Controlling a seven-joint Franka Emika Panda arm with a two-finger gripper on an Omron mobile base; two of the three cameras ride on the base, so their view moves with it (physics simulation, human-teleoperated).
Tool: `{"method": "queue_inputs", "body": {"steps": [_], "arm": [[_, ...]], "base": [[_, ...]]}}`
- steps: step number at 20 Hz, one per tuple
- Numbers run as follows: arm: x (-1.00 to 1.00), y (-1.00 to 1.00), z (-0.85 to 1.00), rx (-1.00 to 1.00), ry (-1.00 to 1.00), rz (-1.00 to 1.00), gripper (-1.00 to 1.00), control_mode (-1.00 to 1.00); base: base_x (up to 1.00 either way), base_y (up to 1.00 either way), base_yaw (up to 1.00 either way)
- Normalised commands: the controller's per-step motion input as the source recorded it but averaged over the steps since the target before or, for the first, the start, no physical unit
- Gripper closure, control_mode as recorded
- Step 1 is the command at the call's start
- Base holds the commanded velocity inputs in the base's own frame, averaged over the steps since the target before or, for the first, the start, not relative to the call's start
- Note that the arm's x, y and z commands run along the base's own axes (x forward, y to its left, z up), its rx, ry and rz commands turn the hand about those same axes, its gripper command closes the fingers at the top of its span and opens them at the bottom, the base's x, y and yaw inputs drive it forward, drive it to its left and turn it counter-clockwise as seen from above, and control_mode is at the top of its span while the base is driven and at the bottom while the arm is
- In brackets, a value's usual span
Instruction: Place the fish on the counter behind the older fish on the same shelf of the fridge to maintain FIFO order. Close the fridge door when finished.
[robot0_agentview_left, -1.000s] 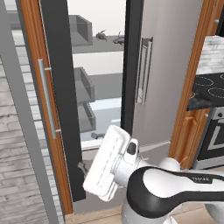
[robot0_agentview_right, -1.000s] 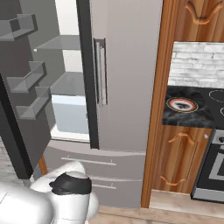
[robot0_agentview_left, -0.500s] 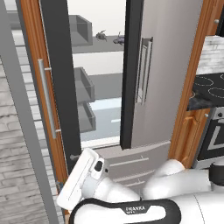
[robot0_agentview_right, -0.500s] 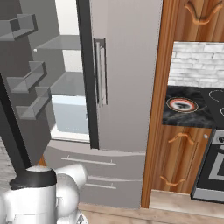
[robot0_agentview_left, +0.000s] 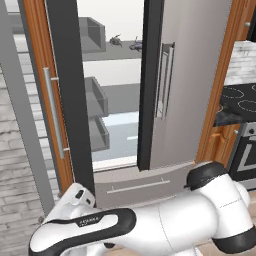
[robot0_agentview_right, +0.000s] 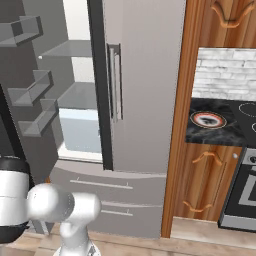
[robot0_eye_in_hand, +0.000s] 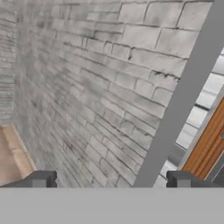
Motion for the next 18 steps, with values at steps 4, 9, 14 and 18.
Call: {"method": "queue_inputs", "body": {"steps": [4, 9, 14, 18], "arm": [[0.0, 0.12, -0.53, -0.01, 0.09, -0.12, -1.0, -1.0], [0.12, 0.0, -0.31, 0.0, 0.0, -0.17, -1.0, -1.0], [0.3, 0.0, -0.06, 0.0, 0.07, -0.24, -1.0, -1.0], [0.31, 0.0, -0.02, 0.0, 0.07, -0.23, -1.0, -1.0]], "base": [[0.0, 0.0, 0.0], [0.0, 0.0, 0.0], [0.0, 0.0, 0.0], [0.0, 0.0, 0.0]]}}
